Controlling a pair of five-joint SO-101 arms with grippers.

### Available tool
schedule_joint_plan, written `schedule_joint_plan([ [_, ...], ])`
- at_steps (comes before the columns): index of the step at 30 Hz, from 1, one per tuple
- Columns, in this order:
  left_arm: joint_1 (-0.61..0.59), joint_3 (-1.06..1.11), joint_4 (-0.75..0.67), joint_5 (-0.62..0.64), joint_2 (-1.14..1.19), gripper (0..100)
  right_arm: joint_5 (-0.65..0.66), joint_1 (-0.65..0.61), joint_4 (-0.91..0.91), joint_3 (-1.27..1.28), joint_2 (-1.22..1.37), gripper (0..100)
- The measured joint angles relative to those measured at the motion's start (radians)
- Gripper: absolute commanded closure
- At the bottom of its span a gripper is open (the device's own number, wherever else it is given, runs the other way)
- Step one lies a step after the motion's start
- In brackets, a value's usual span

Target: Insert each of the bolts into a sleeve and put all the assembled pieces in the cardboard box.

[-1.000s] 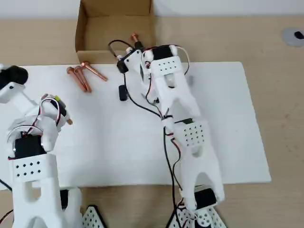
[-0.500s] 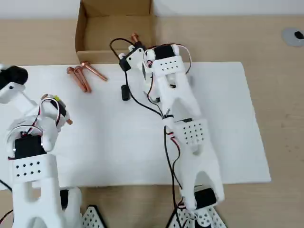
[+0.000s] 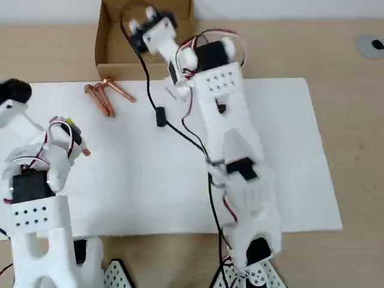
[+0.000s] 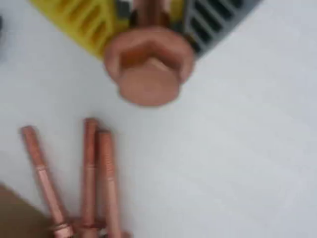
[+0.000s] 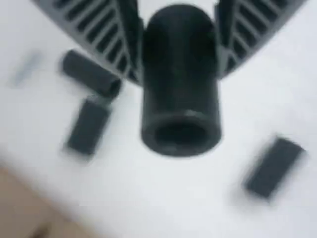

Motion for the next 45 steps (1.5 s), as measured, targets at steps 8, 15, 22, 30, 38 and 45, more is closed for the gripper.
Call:
schedule_joint_plan([
  [8, 0.141, -0.172, 0.152, -0.233, -0.195, 100, -0.127, -0.187, 0.000, 0.285, -0.655, 98.8],
  [15, 0.249, -0.141, 0.115, -0.466, -0.466, 100, -0.140, -0.216, -0.098, 0.974, -1.054, 98.8],
  [22, 0.256, -0.048, -0.167, -0.534, -0.617, 100, -0.140, -0.215, -0.703, 1.694, -1.303, 98.8],
  [30, 0.256, -0.028, -0.250, -0.534, -0.674, 100, -0.166, -0.163, -1.286, 1.915, -1.324, 98.8],
  [38, 0.256, -0.026, -0.258, -0.371, -0.675, 100, -0.347, -0.219, -1.412, 2.111, -1.459, 98.8],
  [45, 0.264, -0.026, -0.242, -0.255, -0.681, 100, -0.350, -0.318, -1.413, 2.381, -1.890, 98.9],
])
